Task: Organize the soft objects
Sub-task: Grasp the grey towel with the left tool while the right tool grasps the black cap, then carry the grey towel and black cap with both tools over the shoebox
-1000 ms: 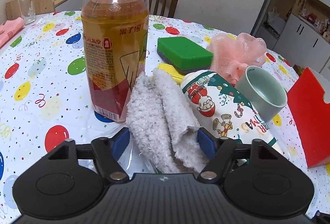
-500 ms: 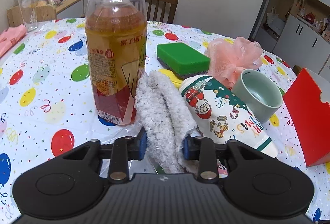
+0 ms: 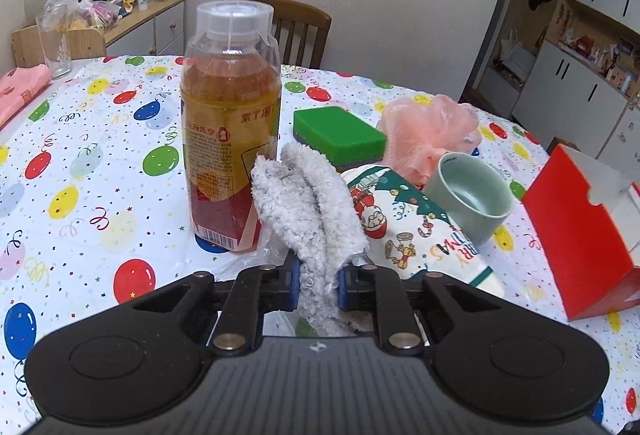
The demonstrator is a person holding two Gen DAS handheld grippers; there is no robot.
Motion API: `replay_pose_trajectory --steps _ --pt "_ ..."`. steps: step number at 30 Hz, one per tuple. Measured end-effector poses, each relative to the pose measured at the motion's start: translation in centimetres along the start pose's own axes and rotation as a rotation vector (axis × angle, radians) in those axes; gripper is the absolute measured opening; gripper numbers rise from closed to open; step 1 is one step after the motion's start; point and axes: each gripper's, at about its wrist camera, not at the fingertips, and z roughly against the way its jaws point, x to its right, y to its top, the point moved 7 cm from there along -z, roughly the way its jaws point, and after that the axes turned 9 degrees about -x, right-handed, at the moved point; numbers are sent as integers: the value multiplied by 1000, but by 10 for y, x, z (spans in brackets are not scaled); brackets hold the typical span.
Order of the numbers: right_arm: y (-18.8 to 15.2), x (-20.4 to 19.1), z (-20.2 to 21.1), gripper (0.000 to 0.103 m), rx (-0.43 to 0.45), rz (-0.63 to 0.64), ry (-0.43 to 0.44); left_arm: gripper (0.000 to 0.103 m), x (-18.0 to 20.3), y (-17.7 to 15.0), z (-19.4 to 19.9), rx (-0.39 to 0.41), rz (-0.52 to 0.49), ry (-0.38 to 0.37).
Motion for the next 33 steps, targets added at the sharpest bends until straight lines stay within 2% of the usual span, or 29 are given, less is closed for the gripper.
replay_pose_trajectory --steps 4,9,14,26,33 --pt "-5 10 22 4 29 -40 -3 17 1 -4 15 7 -5 -25" --pt "-13 26 50 4 72 -77 -45 17 10 -9 37 15 -28 -47" --pt "-16 49 77 4 130 -167 -62 17 23 -14 59 22 -46 -85" --pt "2 101 149 4 315 -269 -128 17 81 -18 103 33 -121 -194" --pt "17 140 179 4 361 -292 -177 17 131 -3 123 63 -193 -245"
